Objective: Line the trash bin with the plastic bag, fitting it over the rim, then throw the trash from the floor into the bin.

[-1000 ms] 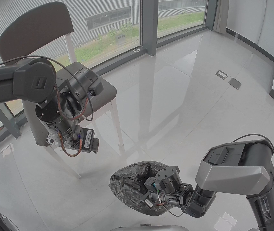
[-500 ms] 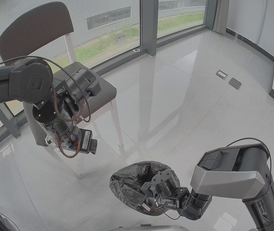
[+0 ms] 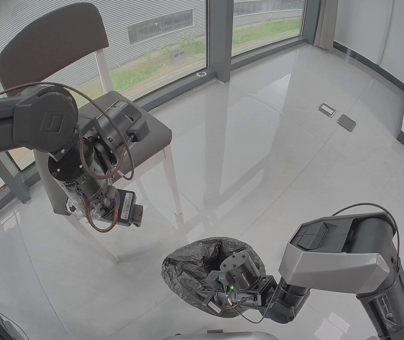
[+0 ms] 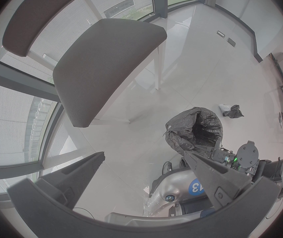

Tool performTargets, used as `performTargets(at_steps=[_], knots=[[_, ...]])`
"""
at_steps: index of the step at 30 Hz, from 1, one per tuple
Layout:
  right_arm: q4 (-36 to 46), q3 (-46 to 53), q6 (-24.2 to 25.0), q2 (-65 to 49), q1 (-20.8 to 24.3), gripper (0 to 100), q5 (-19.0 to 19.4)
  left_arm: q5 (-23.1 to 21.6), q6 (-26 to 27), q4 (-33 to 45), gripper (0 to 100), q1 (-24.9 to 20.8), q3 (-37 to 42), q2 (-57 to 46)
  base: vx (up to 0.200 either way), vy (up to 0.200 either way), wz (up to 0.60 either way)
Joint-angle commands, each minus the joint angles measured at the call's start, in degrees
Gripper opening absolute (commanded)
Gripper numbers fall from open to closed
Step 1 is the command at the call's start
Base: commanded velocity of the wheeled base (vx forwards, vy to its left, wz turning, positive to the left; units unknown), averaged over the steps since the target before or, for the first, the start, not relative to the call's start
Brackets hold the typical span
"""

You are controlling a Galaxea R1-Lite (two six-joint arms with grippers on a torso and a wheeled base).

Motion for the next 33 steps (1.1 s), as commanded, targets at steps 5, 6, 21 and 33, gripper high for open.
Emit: performTargets(at_steps=[5, 6, 21, 33], knots=[[-0.3, -0.7, 0.0, 0.0, 2.3, 0, 0.1, 0.0, 0.0, 0.0, 100, -0.1, 0.1, 0.0, 0.000, 0.000, 0.00], [-0.3, -0.9, 0.0, -0.2, 2.5, 0, 0.1, 0.0, 0.0, 0.0, 100, -0.1, 0.1, 0.0, 0.000, 0.000, 0.00], [-0.3, 0.4, -0.1, -1.1, 7.0, 0, 0.1, 0.1, -0.3, 0.0, 100, -0.2, 0.1, 0.0, 0.000, 0.000, 0.00], [-1.0, -1.2, 1.4, -3.0, 2.5, 100, -0.9, 0.3, -0.6, 0.2, 100, -1.0, 1.2, -0.5, 0.000, 0.000, 0.00]])
